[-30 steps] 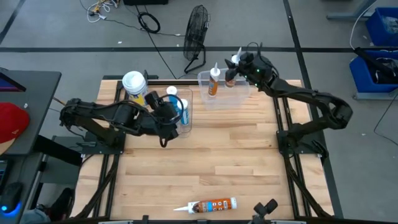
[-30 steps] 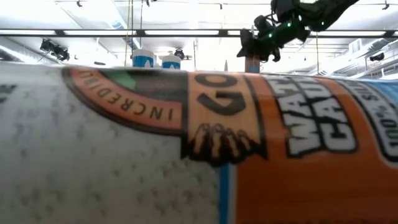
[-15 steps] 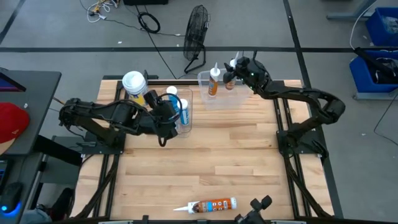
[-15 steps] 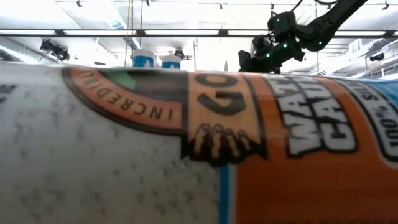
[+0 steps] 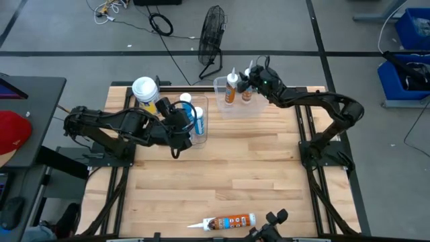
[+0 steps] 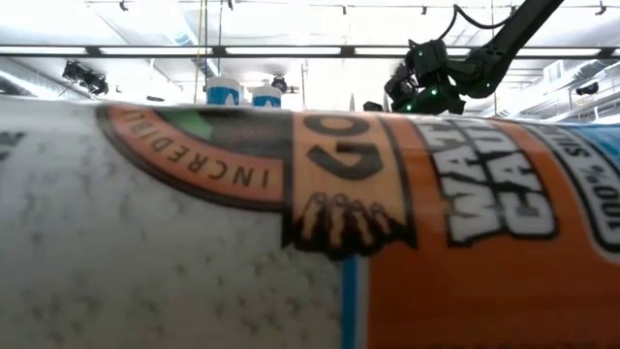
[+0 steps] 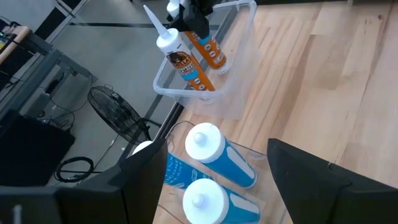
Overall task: Pick & place silicon tubes, Sealant and Lysol wipes
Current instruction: Put the top orange sealant into the white bin
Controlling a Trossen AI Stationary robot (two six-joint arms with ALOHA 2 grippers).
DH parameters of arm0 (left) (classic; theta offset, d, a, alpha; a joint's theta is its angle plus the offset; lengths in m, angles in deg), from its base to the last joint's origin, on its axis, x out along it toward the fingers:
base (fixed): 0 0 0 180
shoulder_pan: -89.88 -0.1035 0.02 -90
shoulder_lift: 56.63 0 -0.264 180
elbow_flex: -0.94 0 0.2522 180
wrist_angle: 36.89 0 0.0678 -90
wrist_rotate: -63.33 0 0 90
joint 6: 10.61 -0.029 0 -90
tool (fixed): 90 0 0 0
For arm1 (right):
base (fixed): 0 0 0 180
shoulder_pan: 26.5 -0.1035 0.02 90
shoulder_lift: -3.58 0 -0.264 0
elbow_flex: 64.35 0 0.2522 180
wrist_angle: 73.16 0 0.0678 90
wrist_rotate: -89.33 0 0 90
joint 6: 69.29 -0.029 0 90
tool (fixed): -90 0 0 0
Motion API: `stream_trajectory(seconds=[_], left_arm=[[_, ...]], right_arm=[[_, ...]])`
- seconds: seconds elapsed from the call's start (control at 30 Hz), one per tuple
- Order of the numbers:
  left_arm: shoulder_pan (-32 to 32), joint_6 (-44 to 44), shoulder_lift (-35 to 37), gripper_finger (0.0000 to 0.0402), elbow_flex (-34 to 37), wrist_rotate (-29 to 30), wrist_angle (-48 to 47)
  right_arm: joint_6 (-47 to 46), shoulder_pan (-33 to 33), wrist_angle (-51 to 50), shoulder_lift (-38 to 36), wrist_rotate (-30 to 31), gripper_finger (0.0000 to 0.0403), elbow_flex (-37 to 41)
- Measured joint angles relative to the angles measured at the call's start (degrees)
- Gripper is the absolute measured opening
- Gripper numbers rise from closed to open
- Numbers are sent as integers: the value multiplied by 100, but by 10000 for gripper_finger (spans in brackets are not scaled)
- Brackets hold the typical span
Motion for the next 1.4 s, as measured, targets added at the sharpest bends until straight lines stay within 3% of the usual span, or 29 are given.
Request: stream_trajectory(seconds=[0.23, 0.57, 0.93, 1.4], left_arm=[[0, 0, 0, 281, 0, 1, 2], [0, 0, 0, 281, 0, 0, 4], [0, 2, 0, 281, 0, 0, 24], [0, 2, -2, 281, 0, 0, 24]], right_arm=[[4, 0, 59, 38, 28, 209, 30], [-87, 22, 1385, 33, 106, 209, 889], [175, 0, 1155, 36, 8, 211, 754], [353, -2, 985, -63, -431, 290, 743]])
